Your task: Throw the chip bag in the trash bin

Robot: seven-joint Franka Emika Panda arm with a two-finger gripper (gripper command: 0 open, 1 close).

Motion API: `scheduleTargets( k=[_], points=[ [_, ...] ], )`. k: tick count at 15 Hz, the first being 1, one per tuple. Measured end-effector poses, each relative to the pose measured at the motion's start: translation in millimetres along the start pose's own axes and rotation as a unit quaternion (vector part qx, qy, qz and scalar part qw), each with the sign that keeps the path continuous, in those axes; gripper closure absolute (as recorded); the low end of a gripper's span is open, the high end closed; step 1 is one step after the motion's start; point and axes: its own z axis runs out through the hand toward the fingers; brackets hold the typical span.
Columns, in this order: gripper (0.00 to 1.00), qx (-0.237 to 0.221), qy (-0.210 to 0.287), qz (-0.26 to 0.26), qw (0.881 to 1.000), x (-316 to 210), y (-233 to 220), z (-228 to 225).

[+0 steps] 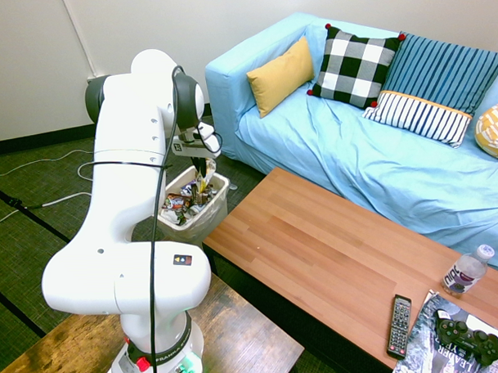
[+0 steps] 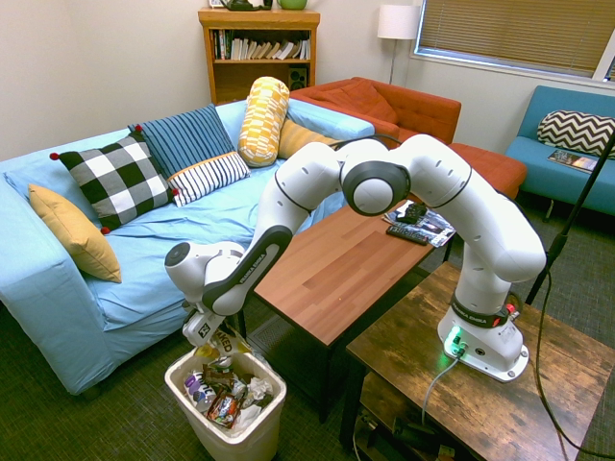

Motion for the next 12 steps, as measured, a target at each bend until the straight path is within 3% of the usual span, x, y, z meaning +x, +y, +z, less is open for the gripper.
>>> scheduleTargets(
  k=[12],
  points=[
    [0.0, -0.008, 0.008, -0.004, 1.0, -5, -8, 12]
  ],
)
